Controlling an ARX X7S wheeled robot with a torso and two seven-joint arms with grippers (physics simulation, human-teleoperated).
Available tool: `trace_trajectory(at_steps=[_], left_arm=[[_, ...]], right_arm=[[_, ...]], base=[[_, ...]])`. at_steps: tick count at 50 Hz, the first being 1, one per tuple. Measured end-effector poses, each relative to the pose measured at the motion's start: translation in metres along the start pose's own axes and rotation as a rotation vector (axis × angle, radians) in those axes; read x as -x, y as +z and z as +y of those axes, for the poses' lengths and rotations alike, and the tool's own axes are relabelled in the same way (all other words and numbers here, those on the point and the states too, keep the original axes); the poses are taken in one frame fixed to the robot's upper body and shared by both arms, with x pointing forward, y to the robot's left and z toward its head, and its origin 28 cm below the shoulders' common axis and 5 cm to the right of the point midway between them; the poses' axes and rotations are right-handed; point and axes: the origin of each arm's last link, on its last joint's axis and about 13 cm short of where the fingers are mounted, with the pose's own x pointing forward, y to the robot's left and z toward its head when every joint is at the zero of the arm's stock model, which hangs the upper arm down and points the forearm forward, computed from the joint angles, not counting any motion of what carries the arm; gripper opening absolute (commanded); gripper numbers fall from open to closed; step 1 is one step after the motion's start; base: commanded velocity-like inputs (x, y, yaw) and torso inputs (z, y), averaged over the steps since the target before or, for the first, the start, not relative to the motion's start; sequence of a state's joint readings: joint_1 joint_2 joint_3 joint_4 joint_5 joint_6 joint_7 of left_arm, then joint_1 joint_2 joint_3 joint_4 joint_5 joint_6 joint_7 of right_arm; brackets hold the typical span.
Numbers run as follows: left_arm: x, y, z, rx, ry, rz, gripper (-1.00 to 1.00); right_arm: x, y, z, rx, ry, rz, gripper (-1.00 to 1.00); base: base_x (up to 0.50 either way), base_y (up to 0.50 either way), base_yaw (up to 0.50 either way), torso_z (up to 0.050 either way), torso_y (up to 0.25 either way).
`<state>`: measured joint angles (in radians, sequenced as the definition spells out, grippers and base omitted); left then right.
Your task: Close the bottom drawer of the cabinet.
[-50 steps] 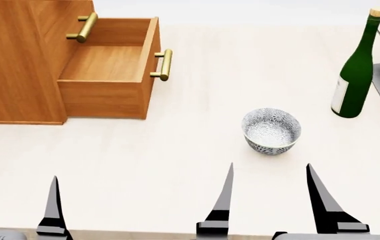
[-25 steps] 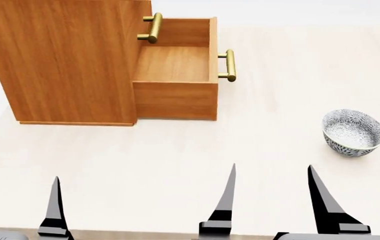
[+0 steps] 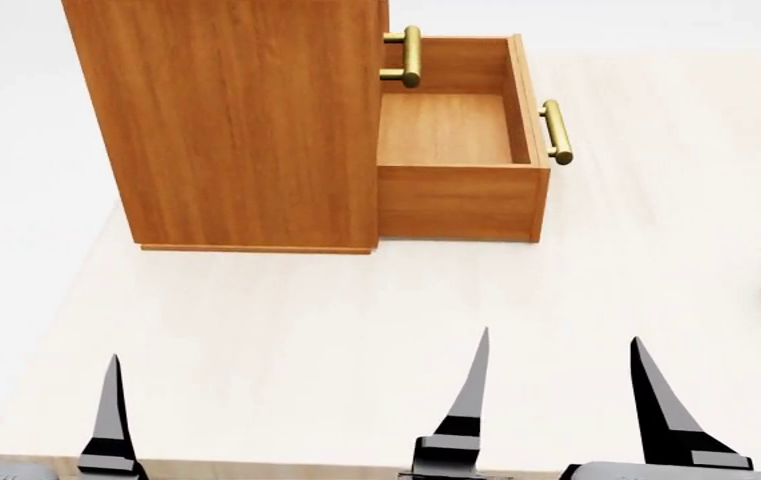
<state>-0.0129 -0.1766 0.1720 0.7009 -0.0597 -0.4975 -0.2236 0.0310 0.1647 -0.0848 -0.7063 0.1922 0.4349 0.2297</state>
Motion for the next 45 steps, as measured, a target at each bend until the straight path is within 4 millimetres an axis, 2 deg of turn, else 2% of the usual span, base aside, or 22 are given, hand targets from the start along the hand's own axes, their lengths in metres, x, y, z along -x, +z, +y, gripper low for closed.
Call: trace_trajectory(at_steps=[7,45], left_arm=[[0.0001,-0.0003,-0.0004,0.002,0.0,0.001,1.0],[0.0004,-0.0009,-0.0009,0.003,0.003,0.003,1.0]], right_arm=[[-0.001,0.0007,-0.0011,-0.016,-0.019,0.011,1.0],[-0.0034,0.0049,-0.0013,-0.039,-0.016,0.013,1.0]], base=[[0.1,0.0,0.0,0.0,0.0],[0.5,0.0,0.0,0.0,0.0]])
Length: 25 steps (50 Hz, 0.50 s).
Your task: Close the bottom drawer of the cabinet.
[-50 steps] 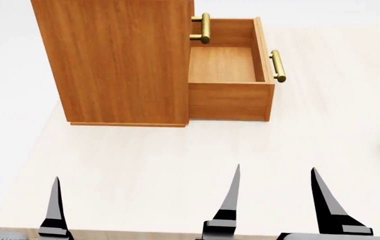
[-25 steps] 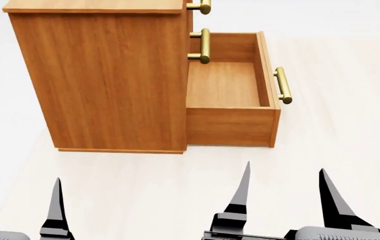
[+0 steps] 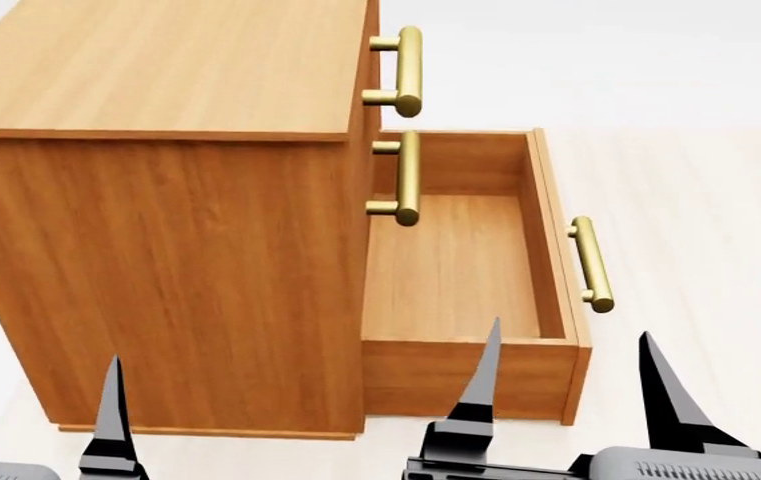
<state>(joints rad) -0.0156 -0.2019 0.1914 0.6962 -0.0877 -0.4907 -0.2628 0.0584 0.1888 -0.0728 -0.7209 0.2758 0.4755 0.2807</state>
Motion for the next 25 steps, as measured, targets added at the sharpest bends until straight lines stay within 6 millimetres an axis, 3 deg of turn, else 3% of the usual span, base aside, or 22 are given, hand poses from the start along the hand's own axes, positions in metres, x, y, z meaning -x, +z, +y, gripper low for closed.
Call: trace_trajectory(at_steps=[8,25], left_arm=[[0.0007,-0.0005,-0.0003,0.0,-0.001,0.001,1.0],[0.0018,-0.0016,-0.0008,0.004,-0.01,0.006,1.0]], right_arm=[[0.0001,-0.0012,0.0002,0.015,0.003,-0.001,1.0],[-0.0016,0.0064,0.0007,0.074,-0.008,-0.019,1.0]], base=[[0.5,0.0,0.0,0.0,0.002],[0.0,0.0,0.0,0.0,0.0]])
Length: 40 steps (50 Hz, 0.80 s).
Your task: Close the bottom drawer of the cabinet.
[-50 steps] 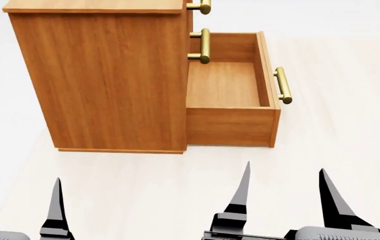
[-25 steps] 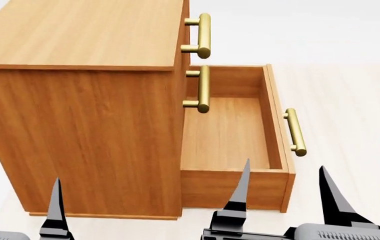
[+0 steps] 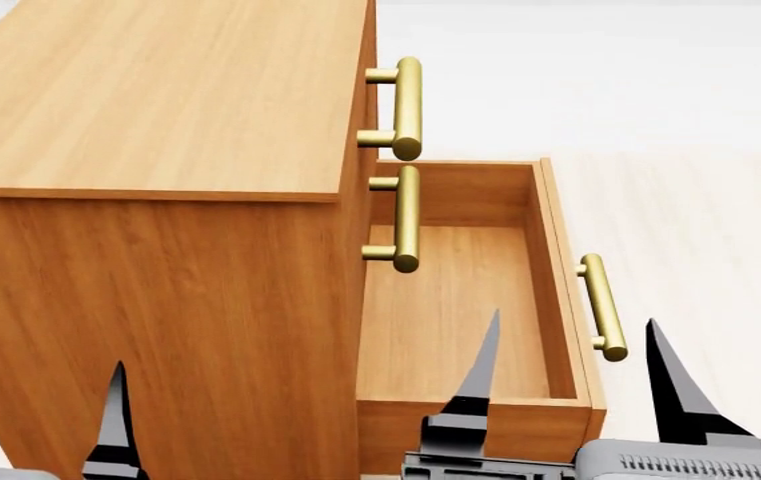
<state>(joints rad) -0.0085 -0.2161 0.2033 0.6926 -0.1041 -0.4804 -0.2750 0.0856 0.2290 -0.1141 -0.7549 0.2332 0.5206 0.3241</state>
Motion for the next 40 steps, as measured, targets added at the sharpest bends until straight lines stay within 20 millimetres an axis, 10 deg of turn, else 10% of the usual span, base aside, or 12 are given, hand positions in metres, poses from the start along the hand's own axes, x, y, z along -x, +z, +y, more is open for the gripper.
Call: trace_trajectory(at_steps=[18,40], left_arm=[[0.001,-0.002,0.0,-0.001,-0.003,0.006,1.0],[0.002,-0.005,0.001,-0.003,-0.003,0.015,1.0]], right_arm=[[-0.034,0.037,-0.039,0.126,-0.09,-0.074,1.0],[-0.064,-0.034,-0.093,0.205,-0.194,0.084,1.0]], base=[[0.0,0.0,0.0,0.0,0.0],[0.0,0.0,0.0,0.0,0.0]])
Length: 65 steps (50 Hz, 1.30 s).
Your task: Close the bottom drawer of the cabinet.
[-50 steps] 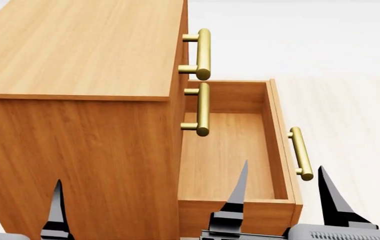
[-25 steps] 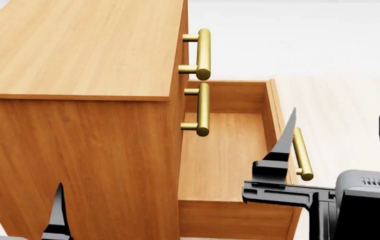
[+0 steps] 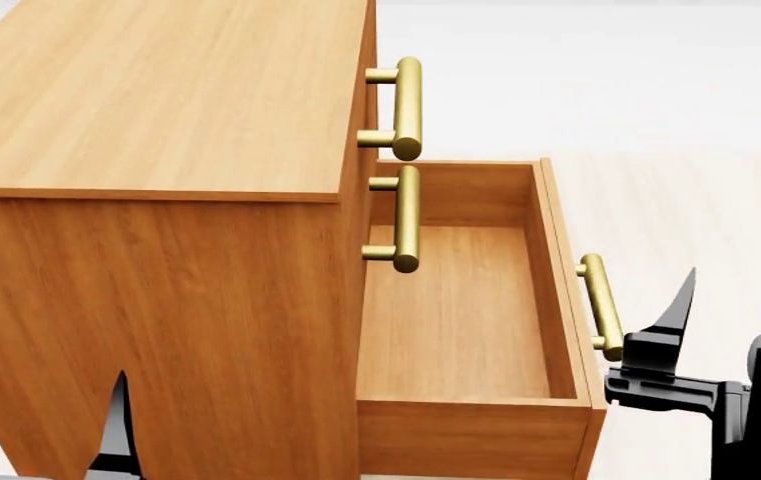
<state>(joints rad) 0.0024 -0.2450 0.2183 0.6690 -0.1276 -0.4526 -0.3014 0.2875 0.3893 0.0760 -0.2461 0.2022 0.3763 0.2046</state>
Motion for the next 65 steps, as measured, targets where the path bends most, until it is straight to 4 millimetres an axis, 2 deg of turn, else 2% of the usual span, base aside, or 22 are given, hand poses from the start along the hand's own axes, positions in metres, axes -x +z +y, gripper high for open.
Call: trace_trajectory(at_steps=[15,34,48,65], left_arm=[[0.0,-0.001,-0.001,-0.001,-0.003,0.004,1.0],[0.001,-0.001,-0.002,-0.001,-0.006,0.002,1.0],[0.001,-0.001,-0.003,-0.001,-0.006,0.002,1.0],[0.001,0.0,-0.003,-0.002,-0.008,0.001,1.0]], right_arm=[[-0.01,-0.054,-0.006,0.02,0.012,0.126,1.0],[-0.002,-0.095,-0.003,0.002,0.052,0.212,1.0],[0.004,-0.113,0.01,-0.007,0.103,0.241,1.0],[0.004,-0.116,0.023,0.012,0.16,0.224,1.0]], base=[[0.0,0.0,0.0,0.0,0.0],[0.0,0.0,0.0,0.0,0.0],[0.0,0.0,0.0,0.0,0.0],[0.0,0.0,0.0,0.0,0.0]])
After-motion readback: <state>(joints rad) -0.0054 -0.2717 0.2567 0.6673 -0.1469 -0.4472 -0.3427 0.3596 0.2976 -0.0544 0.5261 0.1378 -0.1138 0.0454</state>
